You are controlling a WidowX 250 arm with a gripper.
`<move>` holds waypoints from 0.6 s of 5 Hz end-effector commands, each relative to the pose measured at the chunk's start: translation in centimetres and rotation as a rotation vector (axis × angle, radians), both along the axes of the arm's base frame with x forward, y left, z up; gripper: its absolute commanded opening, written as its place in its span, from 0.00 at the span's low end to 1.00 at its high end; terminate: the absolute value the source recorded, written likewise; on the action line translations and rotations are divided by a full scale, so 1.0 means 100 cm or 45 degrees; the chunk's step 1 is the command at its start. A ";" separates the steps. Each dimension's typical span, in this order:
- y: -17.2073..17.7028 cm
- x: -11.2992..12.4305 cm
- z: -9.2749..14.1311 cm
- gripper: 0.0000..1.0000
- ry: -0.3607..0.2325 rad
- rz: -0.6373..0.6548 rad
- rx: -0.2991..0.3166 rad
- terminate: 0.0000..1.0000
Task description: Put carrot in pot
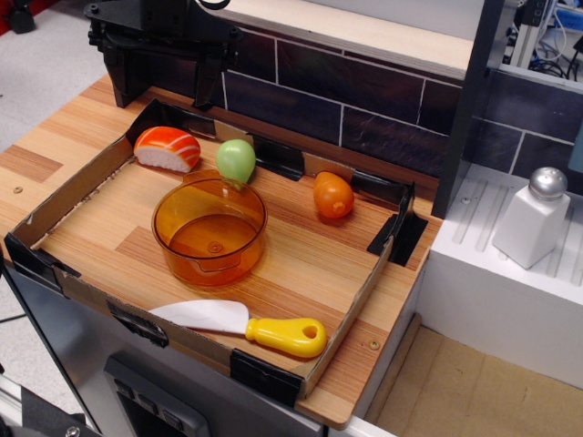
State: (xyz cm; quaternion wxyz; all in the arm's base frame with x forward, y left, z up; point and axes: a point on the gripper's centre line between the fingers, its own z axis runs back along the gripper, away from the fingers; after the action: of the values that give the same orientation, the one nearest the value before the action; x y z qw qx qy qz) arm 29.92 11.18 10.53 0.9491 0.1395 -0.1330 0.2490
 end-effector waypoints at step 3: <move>-0.047 0.015 -0.020 1.00 -0.022 0.102 -0.092 0.00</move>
State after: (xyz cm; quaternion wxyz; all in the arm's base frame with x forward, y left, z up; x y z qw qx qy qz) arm 30.70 5.98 6.99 0.9463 0.1074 -0.0996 0.2881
